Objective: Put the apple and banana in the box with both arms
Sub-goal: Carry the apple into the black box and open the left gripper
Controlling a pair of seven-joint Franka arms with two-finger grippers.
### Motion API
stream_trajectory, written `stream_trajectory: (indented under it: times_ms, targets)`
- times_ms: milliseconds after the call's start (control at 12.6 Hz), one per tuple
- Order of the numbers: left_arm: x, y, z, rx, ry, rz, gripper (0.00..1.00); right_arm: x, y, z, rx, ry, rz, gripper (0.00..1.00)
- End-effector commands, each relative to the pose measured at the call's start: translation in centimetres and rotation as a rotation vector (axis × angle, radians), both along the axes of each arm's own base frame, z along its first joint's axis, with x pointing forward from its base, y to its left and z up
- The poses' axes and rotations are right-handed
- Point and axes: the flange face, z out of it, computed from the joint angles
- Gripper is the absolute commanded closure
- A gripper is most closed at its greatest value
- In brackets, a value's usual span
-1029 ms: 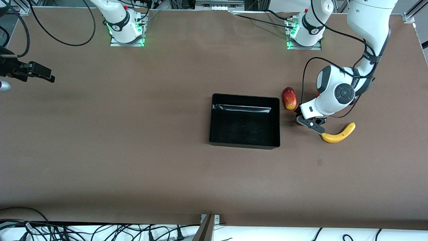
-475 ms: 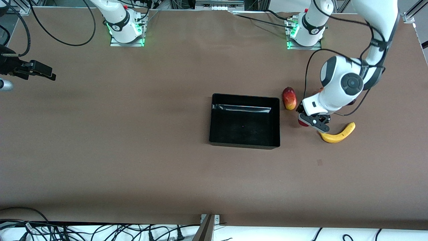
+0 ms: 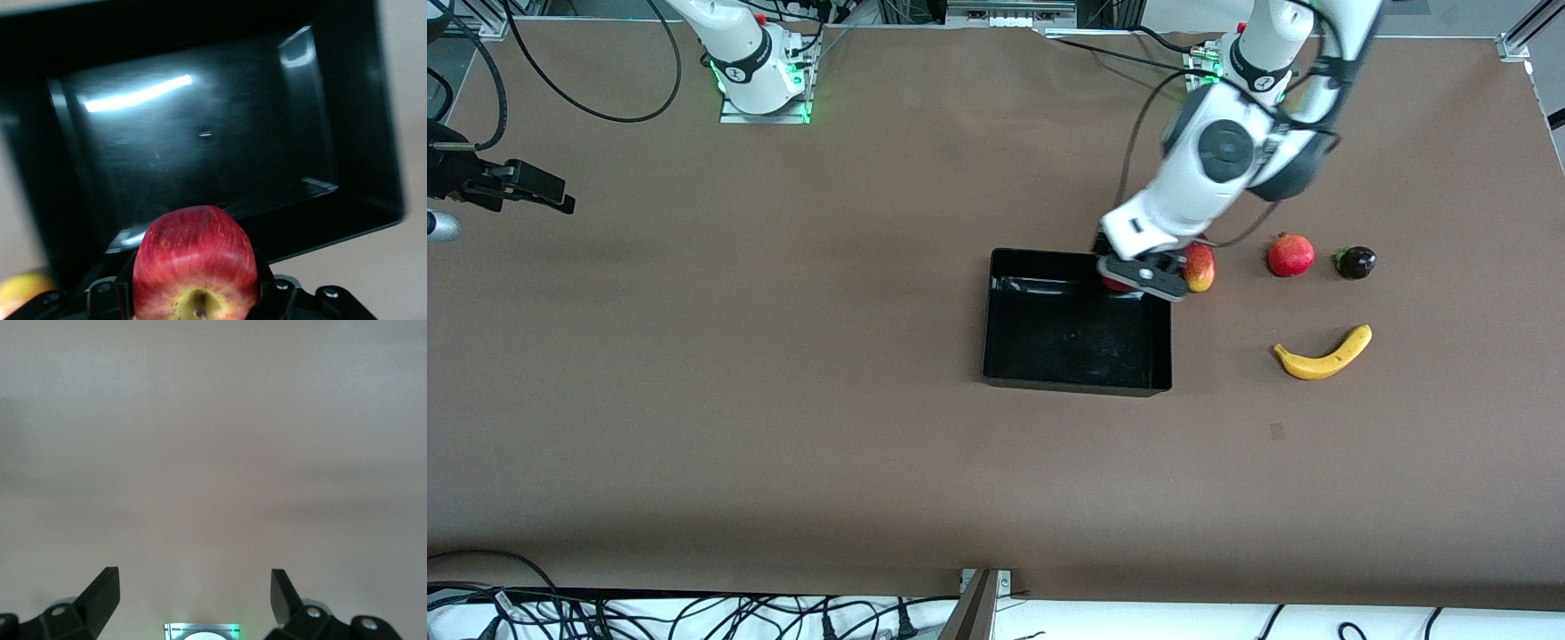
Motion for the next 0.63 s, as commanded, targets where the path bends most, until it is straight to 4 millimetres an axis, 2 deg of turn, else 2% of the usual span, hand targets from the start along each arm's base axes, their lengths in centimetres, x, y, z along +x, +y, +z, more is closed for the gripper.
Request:
stream_trajectory:
  times_ms: [0,238,554]
  targets:
    - [1.6,-7.0,-3.2,-0.013,0.032,0.072,1.00,-0.2,-0.5,0.7,0.006,0.010,-0.001,0.00]
    - [2.3,-9.3,-6.7,-0.006,0.052,0.096,1.00,0.0,-0.2,0.6,0.002,0.003,0.001,0.00]
    - [2.1,-9.4,-11.7,0.017,0.088,0.108,1.00,-0.1,-0.1,0.7,0.005,0.005,0.002,0.00]
